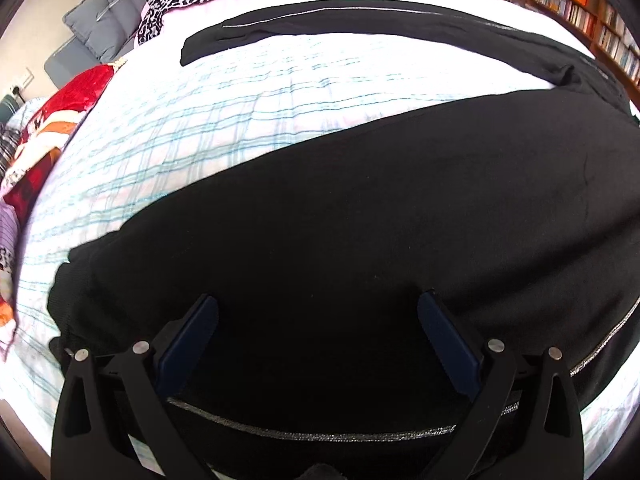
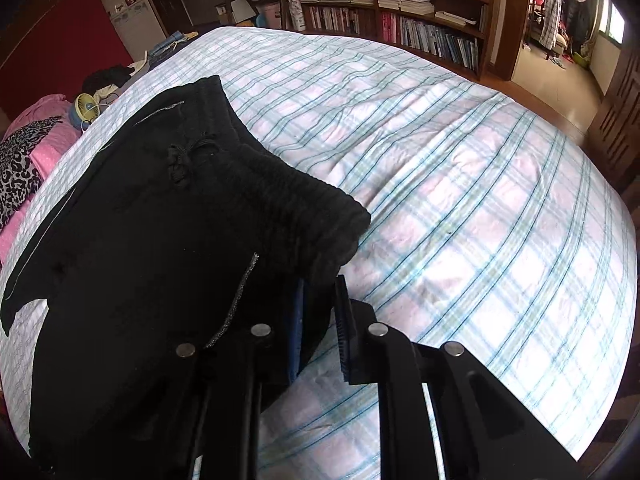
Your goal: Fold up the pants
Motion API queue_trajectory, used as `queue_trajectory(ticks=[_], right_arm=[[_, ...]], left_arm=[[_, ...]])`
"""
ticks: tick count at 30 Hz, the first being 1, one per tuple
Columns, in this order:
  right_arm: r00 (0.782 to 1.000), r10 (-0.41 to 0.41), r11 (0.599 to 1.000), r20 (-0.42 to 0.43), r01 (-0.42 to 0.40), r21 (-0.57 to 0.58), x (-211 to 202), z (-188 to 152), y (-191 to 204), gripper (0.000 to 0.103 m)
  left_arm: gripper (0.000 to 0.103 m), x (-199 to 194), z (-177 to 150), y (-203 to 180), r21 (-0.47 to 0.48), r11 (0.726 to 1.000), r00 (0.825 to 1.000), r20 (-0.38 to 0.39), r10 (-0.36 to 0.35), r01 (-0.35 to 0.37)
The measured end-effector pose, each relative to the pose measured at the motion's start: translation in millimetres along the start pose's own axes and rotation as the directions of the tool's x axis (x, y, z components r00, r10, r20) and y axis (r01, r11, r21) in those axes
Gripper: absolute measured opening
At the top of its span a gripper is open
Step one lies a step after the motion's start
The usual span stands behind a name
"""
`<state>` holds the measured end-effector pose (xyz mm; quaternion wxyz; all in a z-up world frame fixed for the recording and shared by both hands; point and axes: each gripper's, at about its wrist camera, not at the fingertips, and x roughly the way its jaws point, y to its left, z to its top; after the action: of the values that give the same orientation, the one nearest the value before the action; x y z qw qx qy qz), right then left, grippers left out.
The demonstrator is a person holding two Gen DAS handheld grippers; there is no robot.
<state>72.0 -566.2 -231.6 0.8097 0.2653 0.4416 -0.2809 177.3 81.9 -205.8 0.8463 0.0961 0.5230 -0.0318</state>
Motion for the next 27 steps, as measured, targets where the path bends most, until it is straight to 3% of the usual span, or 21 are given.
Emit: queue_trajectory(ticks=[4, 6, 8, 10, 14, 18, 23, 27], right_arm=[[1.0, -0.02, 1.0, 0.01, 0.02, 0.002, -3.9, -1.8, 4.1, 0.017], [1.0, -0.013, 1.0, 0.012, 0.013, 0.005, -9.8, 0.6, 4.1, 0.031], [0.997, -0.055, 0.998, 0.061, 0.055, -0.007, -23.7, -0.2, 5.8, 0.058], [0.987, -0.102, 0.994, 0.125, 0.107, -0.032, -40.5, -2.1, 9.8, 0.064], [0.985, -0.079, 0.992, 0.155, 0.093, -0.083, -57.5, -9.8, 27.7, 0.066], [0.99, -0.032, 0.986, 0.138, 0.054, -0.16, -57.0, -21.7, 57.8, 0.066], [0.994, -0.053, 0.975, 0.091, 0.071, -0.21, -33.8, -38.7, 81.6, 0.072], [0.996, -0.077, 0.971, 0.038, 0.083, -0.225, -10.1, -51.1, 78.4, 0.072]], left_arm=[[0.098, -5.4, 0.0, 7.5, -0.045, 0.998, 0.999, -0.005, -0.039, 0.039], [0.098, -15.1, 1.5, 16.2, -0.076, 0.996, 0.999, 0.005, -0.046, 0.046], [0.098, -28.8, 2.0, 28.7, -0.101, 0.995, 0.999, 0.032, -0.008, 0.012], [0.098, -39.6, 2.4, 43.5, -0.112, 0.992, 0.996, 0.055, 0.071, -0.065], [0.098, -34.8, -1.0, 85.7, -0.166, 0.973, 0.985, 0.024, 0.168, -0.162], [0.098, -19.2, -10.6, 120.0, -0.236, 0.948, 0.977, -0.042, 0.211, -0.215], [0.098, -6.9, -25.6, 129.0, -0.232, 0.945, 0.973, -0.052, 0.226, -0.231], [0.098, -2.8, -24.9, 134.2, -0.248, 0.948, 0.979, -0.06, 0.193, -0.202]])
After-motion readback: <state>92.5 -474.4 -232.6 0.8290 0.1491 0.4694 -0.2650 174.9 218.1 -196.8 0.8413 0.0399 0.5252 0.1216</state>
